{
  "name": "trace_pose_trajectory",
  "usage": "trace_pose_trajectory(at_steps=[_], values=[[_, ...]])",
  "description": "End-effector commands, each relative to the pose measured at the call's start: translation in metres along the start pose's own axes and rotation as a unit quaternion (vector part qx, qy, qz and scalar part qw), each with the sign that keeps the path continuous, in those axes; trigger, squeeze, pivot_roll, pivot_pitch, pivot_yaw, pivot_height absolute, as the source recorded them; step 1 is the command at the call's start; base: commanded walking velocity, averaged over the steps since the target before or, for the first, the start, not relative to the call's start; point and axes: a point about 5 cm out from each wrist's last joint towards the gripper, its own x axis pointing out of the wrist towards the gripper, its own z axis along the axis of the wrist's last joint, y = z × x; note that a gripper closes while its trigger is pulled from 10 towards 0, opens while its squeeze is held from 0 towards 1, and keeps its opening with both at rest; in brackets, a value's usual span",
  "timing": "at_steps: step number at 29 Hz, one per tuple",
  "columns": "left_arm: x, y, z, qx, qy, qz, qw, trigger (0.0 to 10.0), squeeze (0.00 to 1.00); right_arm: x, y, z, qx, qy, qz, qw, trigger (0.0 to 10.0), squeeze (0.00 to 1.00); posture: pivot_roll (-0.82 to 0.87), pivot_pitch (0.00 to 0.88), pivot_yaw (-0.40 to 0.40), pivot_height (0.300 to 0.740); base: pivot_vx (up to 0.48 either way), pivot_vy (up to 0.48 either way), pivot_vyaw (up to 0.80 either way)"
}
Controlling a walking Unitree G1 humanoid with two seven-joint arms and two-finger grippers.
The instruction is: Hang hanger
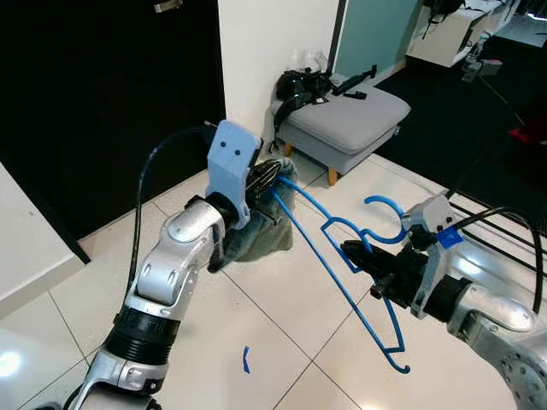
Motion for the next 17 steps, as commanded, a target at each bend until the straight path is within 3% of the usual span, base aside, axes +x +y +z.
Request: trace_pose_trajectory(at_steps=[1, 3, 6, 10, 17], values=[[0.002, -0.017, 0.004, -0.042, -0.011, -0.032, 0.999, 10.0, 0.00, 0.004, -0.005, -0.006, 0.007, 0.015, -0.027, 1.000, 10.0, 0.00, -0.02, 0.147, 0.032, 0.740, 0.000, 0.000, 0.00], [0.002, -0.017, 0.004, -0.042, -0.011, -0.032, 0.999, 10.0, 0.00, 0.004, -0.005, -0.006, 0.007, 0.015, -0.027, 1.000, 10.0, 0.00, -0.02, 0.147, 0.032, 0.740, 0.000, 0.000, 0.00], [0.005, -0.031, 0.007, -0.100, -0.020, -0.054, 0.993, 10.0, 0.00, 0.010, -0.008, -0.008, 0.014, 0.016, -0.043, 0.999, 10.0, 0.00, -0.02, 0.147, 0.031, 0.740, 0.000, 0.000, 0.00], [0.007, -0.040, 0.008, -0.137, -0.023, -0.065, 0.988, 10.0, 0.00, 0.012, -0.007, -0.007, 0.019, 0.011, -0.044, 0.999, 10.0, 0.00, -0.02, 0.147, 0.031, 0.740, 0.000, 0.000, 0.00], [0.012, -0.060, 0.006, -0.171, -0.019, -0.092, 0.981, 10.0, 0.00, 0.017, -0.002, -0.005, 0.028, 0.000, -0.031, 0.999, 10.0, 0.00, -0.02, 0.147, 0.033, 0.740, 0.000, 0.000, 0.00]])
